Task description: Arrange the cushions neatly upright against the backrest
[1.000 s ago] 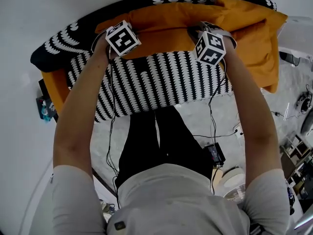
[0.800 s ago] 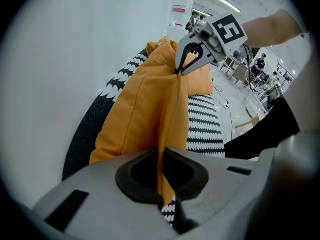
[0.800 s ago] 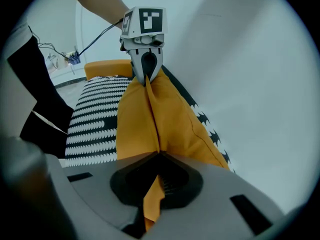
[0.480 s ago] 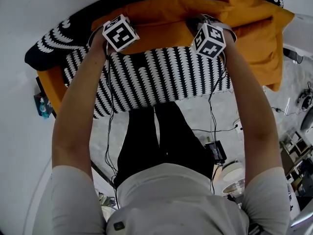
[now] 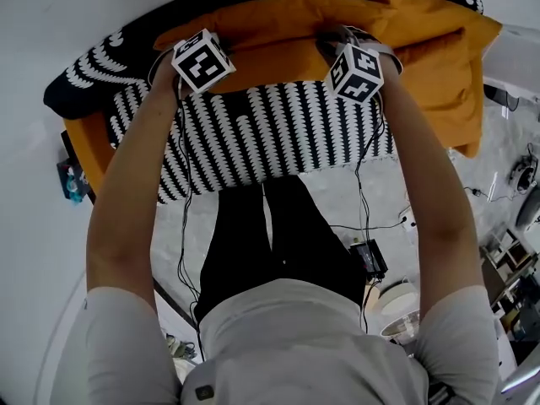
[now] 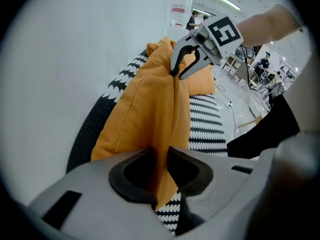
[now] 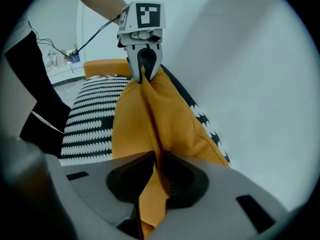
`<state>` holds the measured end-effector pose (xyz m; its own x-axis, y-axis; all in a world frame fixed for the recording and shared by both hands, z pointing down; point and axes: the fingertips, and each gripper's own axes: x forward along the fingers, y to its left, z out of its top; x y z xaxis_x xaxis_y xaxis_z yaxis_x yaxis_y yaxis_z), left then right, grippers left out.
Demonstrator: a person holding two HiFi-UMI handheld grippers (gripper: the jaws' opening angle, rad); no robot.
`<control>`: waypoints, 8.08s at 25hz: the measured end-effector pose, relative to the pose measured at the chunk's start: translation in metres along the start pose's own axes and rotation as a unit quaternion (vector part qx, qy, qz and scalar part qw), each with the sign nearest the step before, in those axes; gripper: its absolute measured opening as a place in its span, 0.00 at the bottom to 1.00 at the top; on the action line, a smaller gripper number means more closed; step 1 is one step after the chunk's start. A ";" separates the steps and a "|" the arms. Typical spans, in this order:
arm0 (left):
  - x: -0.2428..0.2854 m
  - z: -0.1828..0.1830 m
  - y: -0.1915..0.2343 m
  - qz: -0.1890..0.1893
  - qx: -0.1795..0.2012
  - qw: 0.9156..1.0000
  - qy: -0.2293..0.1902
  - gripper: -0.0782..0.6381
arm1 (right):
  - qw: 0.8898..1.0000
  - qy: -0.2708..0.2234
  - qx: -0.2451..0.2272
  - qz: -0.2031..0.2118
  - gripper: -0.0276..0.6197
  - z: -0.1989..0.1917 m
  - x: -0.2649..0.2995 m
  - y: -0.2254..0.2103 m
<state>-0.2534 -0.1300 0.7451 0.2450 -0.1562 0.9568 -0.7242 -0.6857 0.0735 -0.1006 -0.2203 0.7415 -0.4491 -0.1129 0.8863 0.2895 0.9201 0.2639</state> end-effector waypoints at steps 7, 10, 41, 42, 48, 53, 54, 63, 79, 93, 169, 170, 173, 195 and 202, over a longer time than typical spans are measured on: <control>-0.033 0.017 -0.006 0.037 -0.012 0.999 -0.033 0.26 | 0.999 -0.012 0.030 -0.015 0.35 0.018 -0.024 0.003; -0.053 0.024 -0.005 0.053 -0.025 0.997 -0.052 0.27 | 0.999 -0.023 0.042 -0.024 0.35 0.030 -0.039 0.001; -0.381 0.085 -0.095 0.246 -0.231 0.859 -0.385 0.24 | 0.913 -0.293 0.249 -0.137 0.12 0.194 -0.352 -0.011; -0.385 0.086 -0.099 0.253 -0.233 0.853 -0.392 0.23 | 0.910 -0.302 0.247 -0.141 0.12 0.199 -0.359 -0.011; -0.405 0.081 -0.113 0.282 -0.223 0.837 -0.412 0.12 | 0.905 -0.322 0.236 -0.147 0.09 0.214 -0.373 -0.004; -0.411 0.074 -0.116 0.281 -0.215 0.838 -0.416 0.12 | 0.906 -0.318 0.240 -0.139 0.08 0.219 -0.368 0.007; -0.411 0.075 -0.117 0.277 -0.209 0.841 -0.415 0.12 | 0.906 -0.317 0.242 -0.142 0.08 0.220 -0.370 0.010; -0.420 0.098 -0.138 0.225 -0.140 0.858 -0.441 0.12 | 0.899 -0.298 0.269 -0.176 0.08 0.230 -0.388 0.054; -0.403 0.178 -0.260 0.106 -0.005 0.875 -0.473 0.12 | 0.850 -0.246 0.353 -0.304 0.08 0.150 -0.469 0.143; -0.349 0.319 -0.400 0.060 0.067 0.883 -0.460 0.12 | 0.800 -0.242 0.408 -0.367 0.08 -0.025 -0.565 0.193; 0.008 0.717 -0.358 -0.043 0.194 0.958 -0.207 0.21 | 0.844 -0.171 0.476 -0.181 0.24 -0.529 -0.480 -0.001; 0.017 0.717 -0.355 -0.047 0.202 0.958 -0.197 0.22 | 0.846 -0.169 0.476 -0.169 0.27 -0.534 -0.472 -0.002; 0.044 0.718 -0.351 -0.066 0.227 0.958 -0.162 0.27 | 0.855 -0.160 0.472 -0.141 0.31 -0.551 -0.449 -0.004; 0.220 0.676 -0.301 -0.162 0.348 0.920 0.083 0.49 | 0.899 -0.118 0.421 0.041 0.44 -0.628 -0.281 0.022; 0.248 0.658 -0.288 -0.182 0.372 0.897 0.151 0.52 | 0.902 -0.112 0.408 0.088 0.45 -0.639 -0.242 0.037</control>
<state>0.4399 -0.4389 0.7759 0.1115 0.2968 0.9484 0.0279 -0.9549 0.2955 0.5586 -0.3985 0.7798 -0.6431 0.0571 0.7637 -0.3041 0.8961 -0.3232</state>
